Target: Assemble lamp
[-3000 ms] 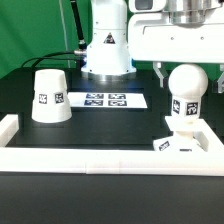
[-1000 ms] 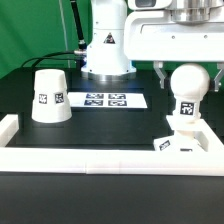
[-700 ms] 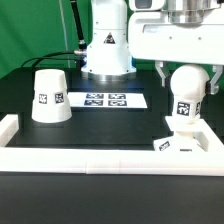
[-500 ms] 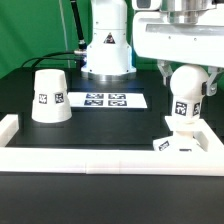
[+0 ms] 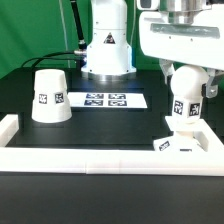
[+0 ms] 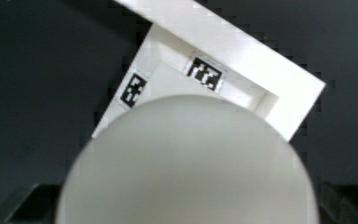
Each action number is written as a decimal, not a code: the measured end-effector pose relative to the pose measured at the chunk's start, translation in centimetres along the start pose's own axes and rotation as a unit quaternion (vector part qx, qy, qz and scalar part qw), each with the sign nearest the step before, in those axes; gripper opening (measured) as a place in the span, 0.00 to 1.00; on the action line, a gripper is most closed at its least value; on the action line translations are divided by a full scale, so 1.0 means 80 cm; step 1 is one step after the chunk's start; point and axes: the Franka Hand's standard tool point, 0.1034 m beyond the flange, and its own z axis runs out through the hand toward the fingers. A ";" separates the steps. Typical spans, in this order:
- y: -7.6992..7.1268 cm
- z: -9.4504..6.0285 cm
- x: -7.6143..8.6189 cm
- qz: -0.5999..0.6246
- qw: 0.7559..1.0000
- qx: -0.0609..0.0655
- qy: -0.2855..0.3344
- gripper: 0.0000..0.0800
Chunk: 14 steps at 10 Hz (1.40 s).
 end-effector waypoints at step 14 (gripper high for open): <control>-0.003 0.002 -0.006 -0.564 0.825 -0.029 0.024 0.87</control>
Offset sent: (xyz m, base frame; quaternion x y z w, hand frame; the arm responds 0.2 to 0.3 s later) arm -0.0015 0.0098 0.0031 -0.0123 0.0098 -0.2977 0.9545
